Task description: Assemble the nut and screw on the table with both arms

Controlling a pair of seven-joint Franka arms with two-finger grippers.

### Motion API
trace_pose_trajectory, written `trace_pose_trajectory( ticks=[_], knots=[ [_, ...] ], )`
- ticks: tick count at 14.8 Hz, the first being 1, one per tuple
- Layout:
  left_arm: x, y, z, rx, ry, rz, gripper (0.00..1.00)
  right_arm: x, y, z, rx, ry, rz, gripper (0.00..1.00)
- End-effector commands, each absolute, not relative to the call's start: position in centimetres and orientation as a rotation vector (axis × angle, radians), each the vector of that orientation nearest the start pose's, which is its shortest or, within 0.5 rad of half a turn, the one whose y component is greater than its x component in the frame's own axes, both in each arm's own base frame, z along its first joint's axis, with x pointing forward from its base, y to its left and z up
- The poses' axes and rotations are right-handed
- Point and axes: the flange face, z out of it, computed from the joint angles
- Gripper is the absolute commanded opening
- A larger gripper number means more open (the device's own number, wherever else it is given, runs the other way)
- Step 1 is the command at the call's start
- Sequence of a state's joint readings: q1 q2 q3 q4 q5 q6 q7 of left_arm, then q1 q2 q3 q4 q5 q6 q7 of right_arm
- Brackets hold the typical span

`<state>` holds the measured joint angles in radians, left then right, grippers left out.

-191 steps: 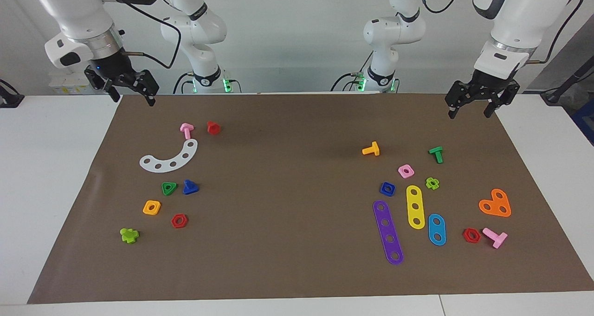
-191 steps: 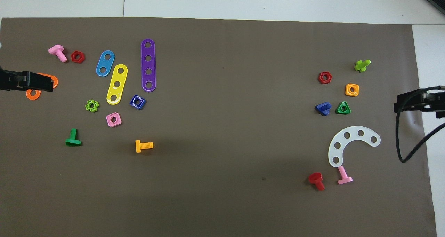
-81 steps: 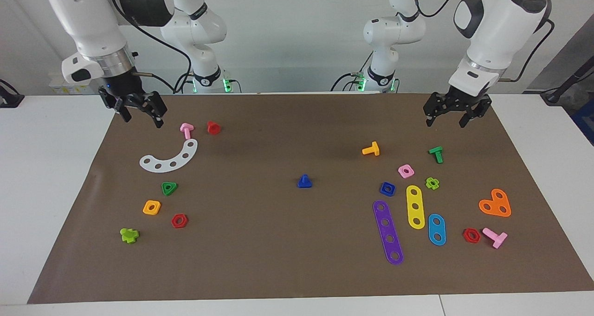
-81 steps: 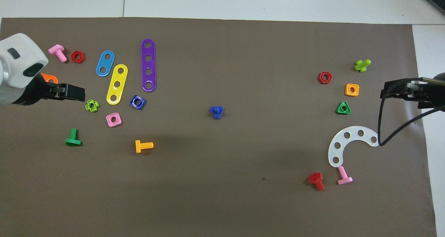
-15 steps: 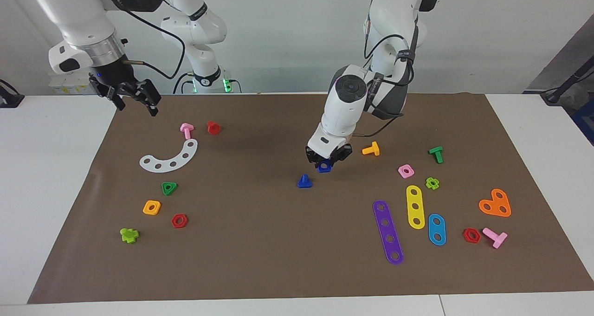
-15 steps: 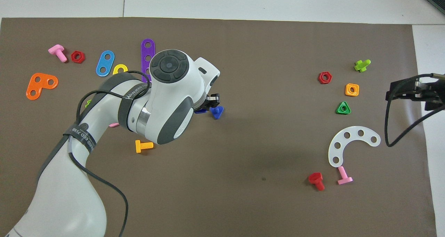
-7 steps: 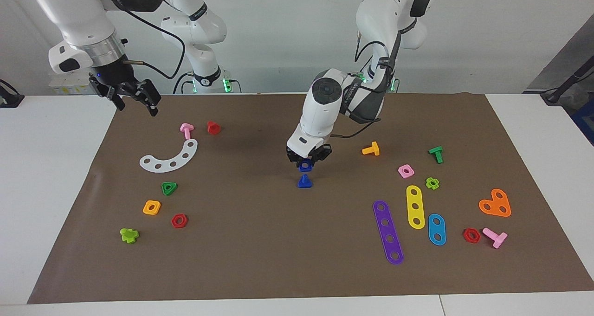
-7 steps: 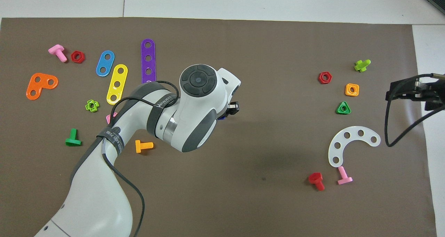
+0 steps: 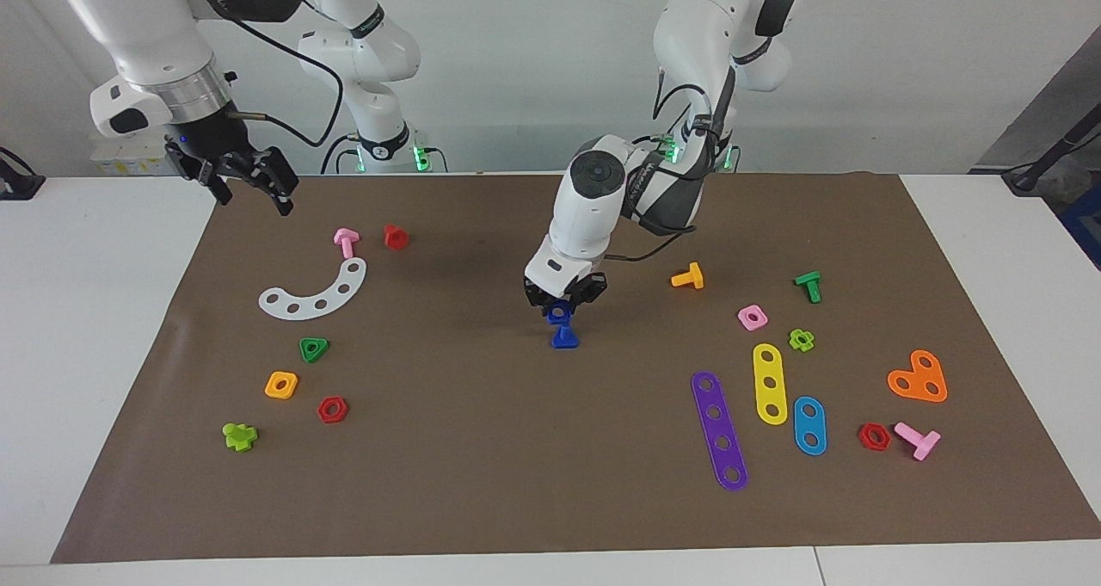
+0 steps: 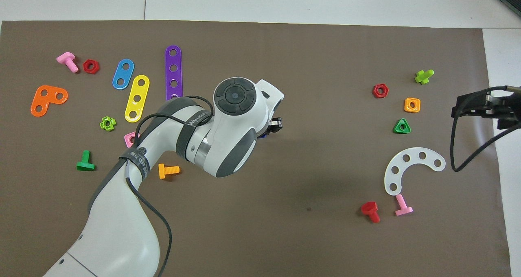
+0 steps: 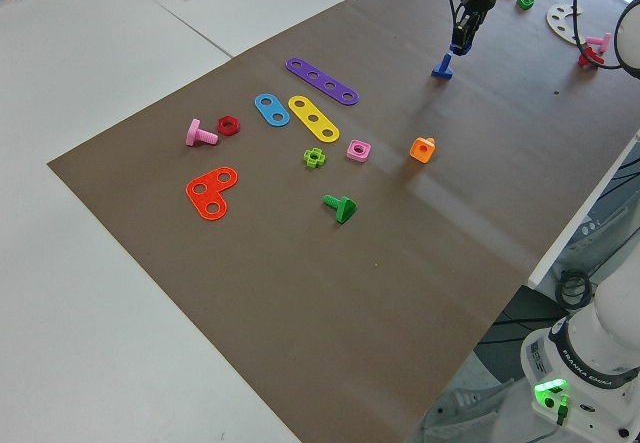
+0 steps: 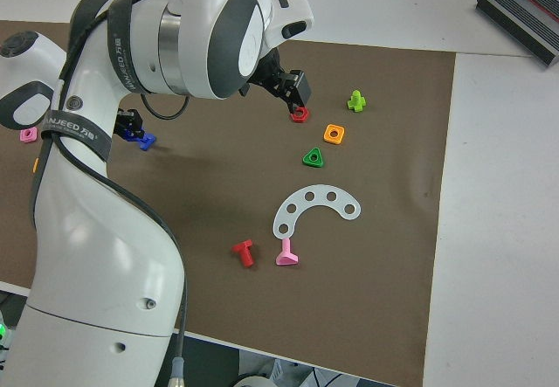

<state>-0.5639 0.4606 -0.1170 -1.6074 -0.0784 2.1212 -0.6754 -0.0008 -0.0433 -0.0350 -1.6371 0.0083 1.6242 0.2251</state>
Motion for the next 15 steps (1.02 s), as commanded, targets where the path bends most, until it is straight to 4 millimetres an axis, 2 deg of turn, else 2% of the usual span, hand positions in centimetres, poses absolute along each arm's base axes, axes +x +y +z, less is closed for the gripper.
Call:
trace_pose_trajectory(
  ticks=[1,7,12,15],
  knots=[
    [54.0,-42.8,36.3,-3.275,-0.105,0.037,0.21,54.4,-1.7,62.0,-3.086,0.421,-0.053,1.00],
    [54.4,-41.7,35.5,-3.255,-0.108,0.015,0.21,54.4,-1.7,62.0,-3.086,0.421,-0.053,1.00],
    [54.4,-41.7,35.2,-3.257,-0.107,0.008,0.20,54.4,-1.7,62.0,-3.086,0.421,-0.053,1.00],
    [54.1,-41.5,34.2,-3.250,-0.106,0.012,0.20,54.4,-1.7,62.0,-3.086,0.421,-0.053,1.00]
  ],
)
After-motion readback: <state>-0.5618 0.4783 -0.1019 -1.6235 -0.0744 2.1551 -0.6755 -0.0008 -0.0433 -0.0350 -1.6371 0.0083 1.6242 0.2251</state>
